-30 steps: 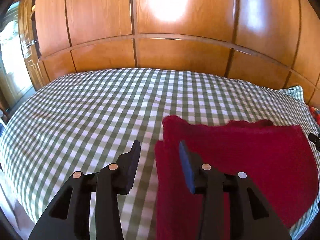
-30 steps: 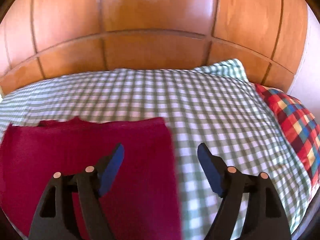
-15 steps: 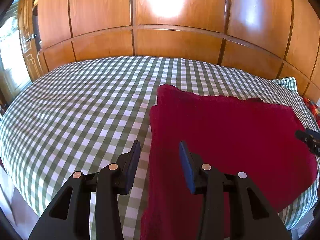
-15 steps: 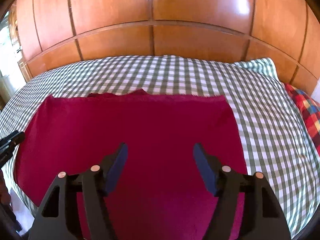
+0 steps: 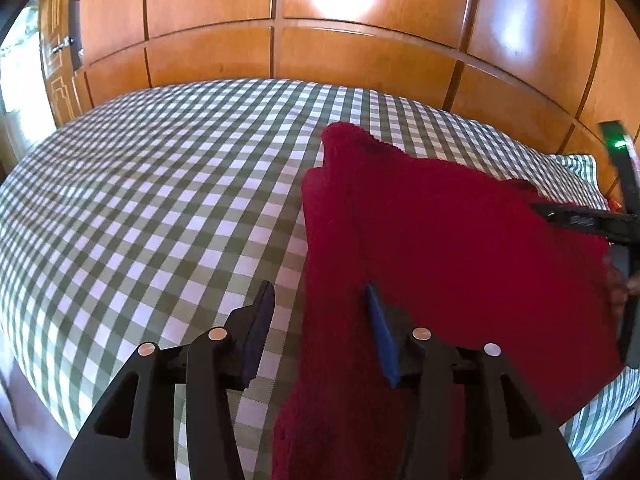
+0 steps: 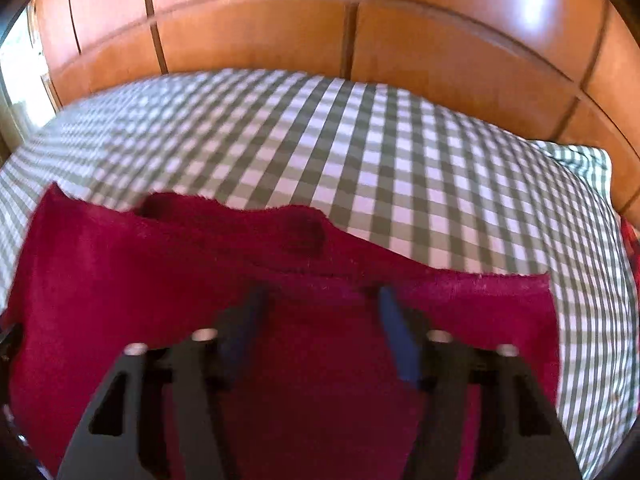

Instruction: Fold small clothes

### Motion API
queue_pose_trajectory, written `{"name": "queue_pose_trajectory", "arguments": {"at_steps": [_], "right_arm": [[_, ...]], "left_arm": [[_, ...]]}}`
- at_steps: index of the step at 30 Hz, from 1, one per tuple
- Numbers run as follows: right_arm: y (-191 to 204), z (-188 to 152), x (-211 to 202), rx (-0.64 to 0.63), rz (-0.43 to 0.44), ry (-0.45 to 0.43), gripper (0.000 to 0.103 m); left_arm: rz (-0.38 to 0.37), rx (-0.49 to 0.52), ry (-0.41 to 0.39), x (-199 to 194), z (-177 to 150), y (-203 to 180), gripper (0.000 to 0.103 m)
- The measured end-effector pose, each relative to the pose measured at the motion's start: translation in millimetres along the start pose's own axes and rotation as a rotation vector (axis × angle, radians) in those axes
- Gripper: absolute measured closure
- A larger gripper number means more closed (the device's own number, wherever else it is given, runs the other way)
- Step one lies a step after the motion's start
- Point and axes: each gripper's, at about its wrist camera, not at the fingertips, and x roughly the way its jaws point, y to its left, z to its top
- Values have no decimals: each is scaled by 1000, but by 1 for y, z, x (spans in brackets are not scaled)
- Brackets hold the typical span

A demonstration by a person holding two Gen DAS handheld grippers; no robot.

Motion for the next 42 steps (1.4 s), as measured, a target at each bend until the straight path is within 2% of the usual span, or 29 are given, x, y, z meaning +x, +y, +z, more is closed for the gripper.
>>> {"name": "queue_pose_trajectory", "arguments": {"at_steps": [1,2,5,6,7,9,10,11,12,14,16,17,19,20,21,23,26,32,38,42], "right_arm": [[3,1,0,-17,-13,-9,79],[7,2,-4,-41,-40,-35,96],[4,8,-18,-4,-36,-101,97],[3,9,-17,2,-35,-107,97],[1,7,-11,2,-47,-96,98],[-2,4,1,17,-57,-82,98],[-3,4,7,31,-60,-86,98],[-3,3,12,32,-78,-84,98],[0,3,15,25,-100,-84,97],[8,4,17,-16,-141,-87,95],[11,3,15,-38,-164,-88,94],[10,2,11,-35,-160,-92,90],[6,-2,3,-14,-158,-102,68],[2,-6,-5,3,-156,-109,46],[1,-9,-12,17,-153,-119,36],[-3,-19,-29,34,-148,-146,35],[-13,-32,-46,61,-133,-156,27],[-46,-66,-73,148,-125,-129,26],[-102,-105,-115,240,-159,-130,22],[-141,-136,-132,341,-118,-99,20]], "left_arm": [[-3,-11,-10,-3,2,1,57],[-10,-21,-26,-6,4,3,57],[-41,-21,-92,-17,10,3,57],[-35,-4,-90,-15,11,0,57],[-26,8,-77,-11,11,-2,57],[14,19,5,11,9,-5,56],[10,-3,33,21,6,-1,50],[14,-28,26,23,6,2,38],[20,-55,26,26,6,6,34],[-11,-118,62,30,10,15,33],[-10,-129,77,29,14,16,33],[11,-113,69,25,15,12,34],[50,-81,37,14,15,7,34],[71,-64,17,8,14,3,34],[91,-49,-3,1,13,0,34],[109,-39,-35,-10,11,-1,34],[109,-49,-66,-23,9,0,34],[82,1,-117,-41,7,-12,35],[48,33,-117,-46,4,-26,35],[26,46,-107,-46,1,-35,35]]}}
